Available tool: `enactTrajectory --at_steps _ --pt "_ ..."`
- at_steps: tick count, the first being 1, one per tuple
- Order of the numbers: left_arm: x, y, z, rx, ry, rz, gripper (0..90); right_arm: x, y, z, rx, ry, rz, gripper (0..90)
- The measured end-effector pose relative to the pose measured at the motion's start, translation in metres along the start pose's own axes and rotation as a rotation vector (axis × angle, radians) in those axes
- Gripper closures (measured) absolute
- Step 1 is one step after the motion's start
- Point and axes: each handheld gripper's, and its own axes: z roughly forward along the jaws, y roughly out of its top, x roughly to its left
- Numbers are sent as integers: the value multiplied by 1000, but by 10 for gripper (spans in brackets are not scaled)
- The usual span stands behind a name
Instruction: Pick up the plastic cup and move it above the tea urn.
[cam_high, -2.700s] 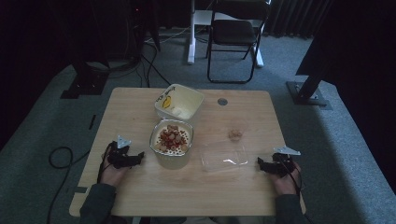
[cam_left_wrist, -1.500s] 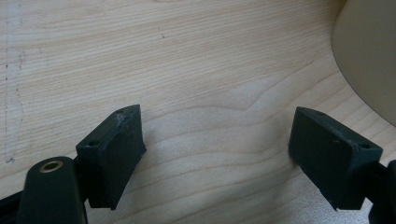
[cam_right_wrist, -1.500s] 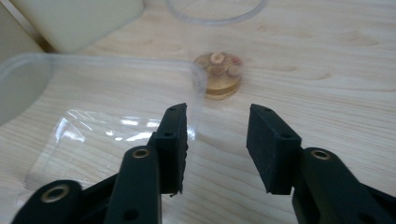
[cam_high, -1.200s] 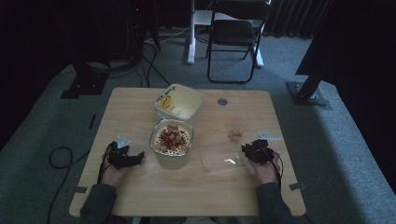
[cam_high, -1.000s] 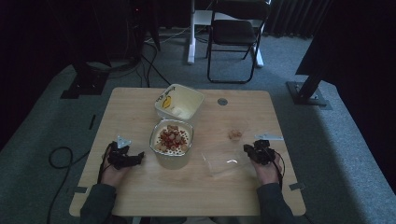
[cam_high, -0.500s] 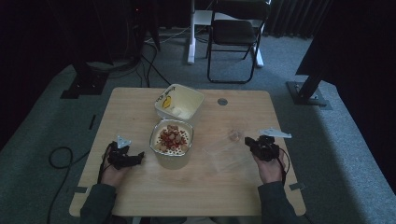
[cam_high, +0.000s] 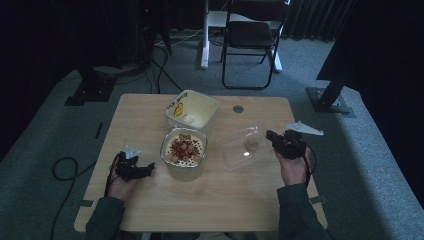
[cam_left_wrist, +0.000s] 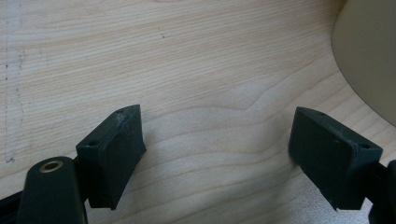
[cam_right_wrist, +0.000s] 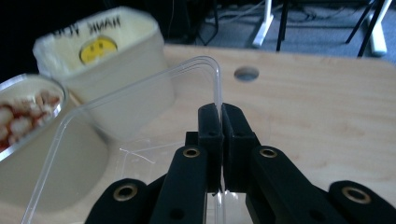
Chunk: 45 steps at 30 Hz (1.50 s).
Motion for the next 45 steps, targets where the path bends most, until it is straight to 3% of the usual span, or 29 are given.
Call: enactTrajectory --at_steps 4,9,12,15,18,24,30,33,36,37,38,39,45 --pt "0 0 0 2 0 3 185 -3 16 -1 -25 -7 14 881" --pt "0 0 0 -1 0 2 185 -10 48 11 -46 -11 53 881" --pt "0 0 0 -1 0 1 185 -9 59 16 -50 -5 63 881" --pt "0 0 0 -1 0 1 185 0 81 25 -64 -10 54 880" --pt "0 0 0 -1 -1 1 185 6 91 31 -70 -8 47 880" --pt "0 0 0 -2 0 0 185 32 119 62 -53 0 33 880" --pt "0 0 0 -2 -1 1 185 52 133 95 -4 -3 43 880" --pt "0 0 0 4 -2 3 185 66 140 105 8 -17 19 880" --pt "0 0 0 1 -2 2 185 73 144 111 9 -25 27 878" --pt "1 0 0 0 -1 0 185 79 144 115 -6 -35 24 816" --pt "1 0 0 -2 -7 -5 185 79 144 115 -6 -35 24 816" --pt "2 0 -1 -5 -12 -10 185 82 143 115 -18 -21 41 696" --pt "2 0 0 -10 -17 -16 185 74 134 107 -31 -14 23 606"
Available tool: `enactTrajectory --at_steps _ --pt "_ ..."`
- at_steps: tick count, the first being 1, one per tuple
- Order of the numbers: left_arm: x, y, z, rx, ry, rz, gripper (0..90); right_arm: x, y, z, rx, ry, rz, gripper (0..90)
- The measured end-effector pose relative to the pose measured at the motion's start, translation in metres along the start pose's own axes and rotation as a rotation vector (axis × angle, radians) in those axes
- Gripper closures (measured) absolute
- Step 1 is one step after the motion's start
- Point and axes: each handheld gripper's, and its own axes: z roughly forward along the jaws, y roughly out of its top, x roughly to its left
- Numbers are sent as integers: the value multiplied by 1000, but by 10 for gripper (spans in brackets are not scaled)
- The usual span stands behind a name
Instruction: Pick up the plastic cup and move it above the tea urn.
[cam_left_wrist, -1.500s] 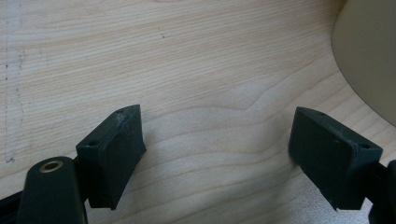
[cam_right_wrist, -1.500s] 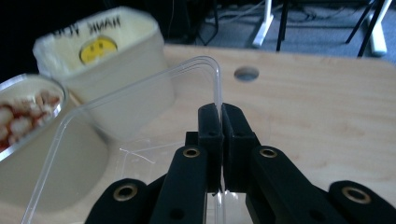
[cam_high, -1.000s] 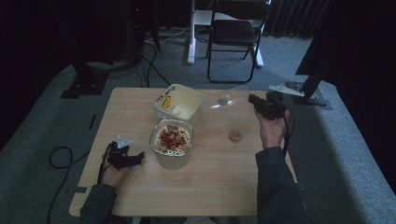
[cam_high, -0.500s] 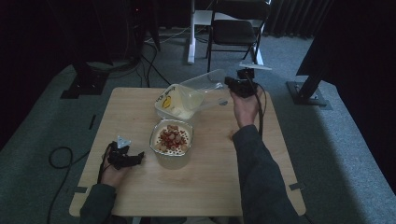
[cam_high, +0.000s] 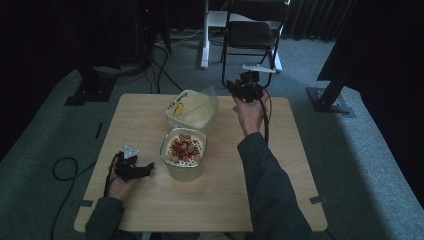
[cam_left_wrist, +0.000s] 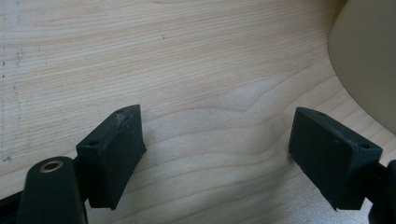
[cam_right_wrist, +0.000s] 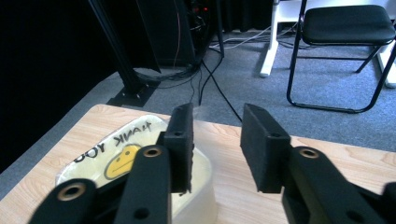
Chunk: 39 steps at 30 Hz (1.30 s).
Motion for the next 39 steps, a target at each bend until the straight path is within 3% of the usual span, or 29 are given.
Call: enactTrajectory --at_steps 6,14,18,23,28,35,39 --pt "0 0 0 1 2 1 185 -17 -9 -15 -11 -15 -14 576" --pt "-1 0 0 4 6 6 185 -37 -27 -29 24 -38 -67 547" --pt "-1 0 0 5 9 8 185 -55 -40 -35 41 -59 -64 539" --pt "-2 0 0 9 16 16 185 -70 -62 -43 79 -79 -95 498" --pt "-2 0 0 9 17 18 185 -87 -90 -56 113 -58 -108 472" --pt "-2 0 0 12 18 18 185 -110 -129 -73 125 -44 -77 422" --pt "-2 0 0 12 19 17 185 -119 -151 -78 126 -39 -65 341"
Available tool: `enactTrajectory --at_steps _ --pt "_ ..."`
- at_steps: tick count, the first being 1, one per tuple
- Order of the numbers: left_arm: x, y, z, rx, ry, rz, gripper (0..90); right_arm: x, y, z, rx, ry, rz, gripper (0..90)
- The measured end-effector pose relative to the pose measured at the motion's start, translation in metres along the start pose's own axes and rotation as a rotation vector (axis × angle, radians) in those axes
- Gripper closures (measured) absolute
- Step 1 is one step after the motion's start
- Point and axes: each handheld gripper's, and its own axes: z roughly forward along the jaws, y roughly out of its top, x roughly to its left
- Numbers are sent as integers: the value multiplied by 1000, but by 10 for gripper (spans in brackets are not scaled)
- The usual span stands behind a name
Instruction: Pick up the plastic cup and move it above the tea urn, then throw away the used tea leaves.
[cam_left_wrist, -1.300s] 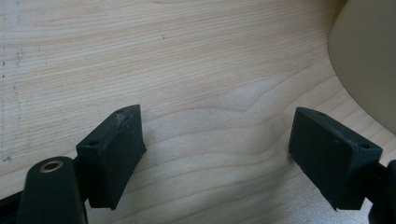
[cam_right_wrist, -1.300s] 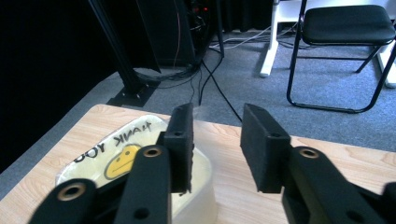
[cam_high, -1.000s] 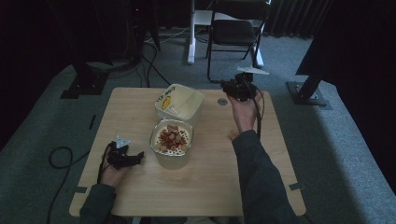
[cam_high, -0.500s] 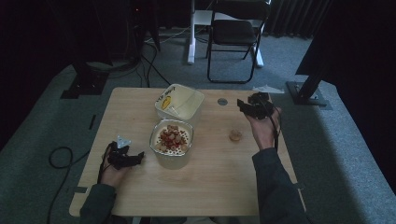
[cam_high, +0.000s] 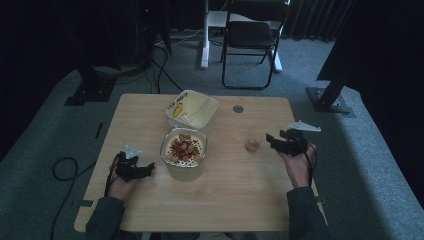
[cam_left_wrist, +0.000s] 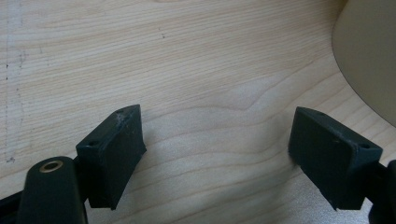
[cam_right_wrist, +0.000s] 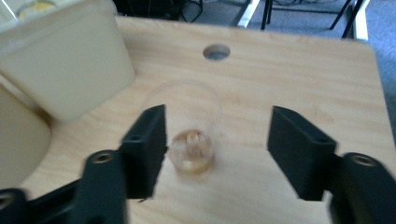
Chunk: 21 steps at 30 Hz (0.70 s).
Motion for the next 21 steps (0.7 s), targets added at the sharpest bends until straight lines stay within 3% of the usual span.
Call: enactTrajectory --at_steps 1,2,6,13,19,21 --pt "0 0 0 0 0 0 185 0 0 0 0 0 0 341" --pt "0 0 0 0 1 0 185 -4 -15 3 18 31 -5 268" --pt "0 0 0 -1 2 -3 185 -4 -28 6 24 52 -9 210" --pt "-1 0 0 0 3 -4 184 2 -42 17 9 106 -46 190" --pt "-1 0 0 0 3 -3 184 7 -42 40 27 99 -73 184" --pt "-1 0 0 2 4 -2 184 8 -41 56 42 74 -83 173"
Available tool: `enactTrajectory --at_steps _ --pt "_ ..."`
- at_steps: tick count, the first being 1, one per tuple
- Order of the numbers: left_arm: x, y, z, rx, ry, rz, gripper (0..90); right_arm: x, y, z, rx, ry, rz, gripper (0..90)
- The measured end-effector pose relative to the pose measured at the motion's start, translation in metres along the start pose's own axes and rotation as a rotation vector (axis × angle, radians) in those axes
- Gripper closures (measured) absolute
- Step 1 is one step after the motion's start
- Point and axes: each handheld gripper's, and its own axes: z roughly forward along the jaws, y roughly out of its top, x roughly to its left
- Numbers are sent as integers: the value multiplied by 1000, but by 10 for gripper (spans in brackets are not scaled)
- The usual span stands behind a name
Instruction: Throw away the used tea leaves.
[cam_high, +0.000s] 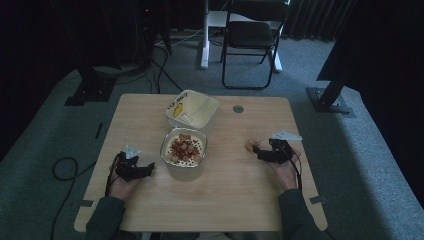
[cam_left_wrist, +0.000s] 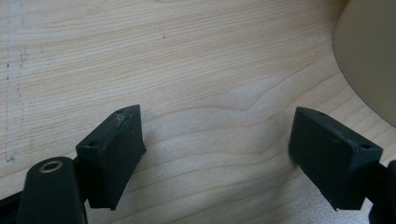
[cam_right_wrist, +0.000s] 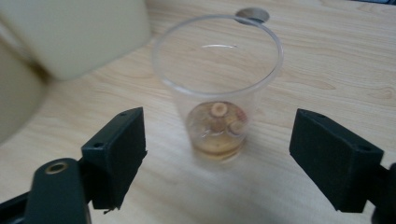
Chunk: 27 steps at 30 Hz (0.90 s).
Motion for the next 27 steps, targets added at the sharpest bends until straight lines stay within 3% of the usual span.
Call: enactTrajectory --at_steps 6,9,13,18,27 --pt "0 1 2 15 16 -18 101 2 10 24 -5 5 -26 165" --pt "0 0 1 14 6 -7 105 3 15 32 -27 -3 -31 223" --pt "0 0 1 6 -3 3 132 3 20 38 -55 -12 -10 255" --pt "0 0 1 5 -4 3 139 7 24 38 -62 -7 -23 262" --pt "0 0 1 6 -4 3 139 4 18 44 -73 -27 -9 294"
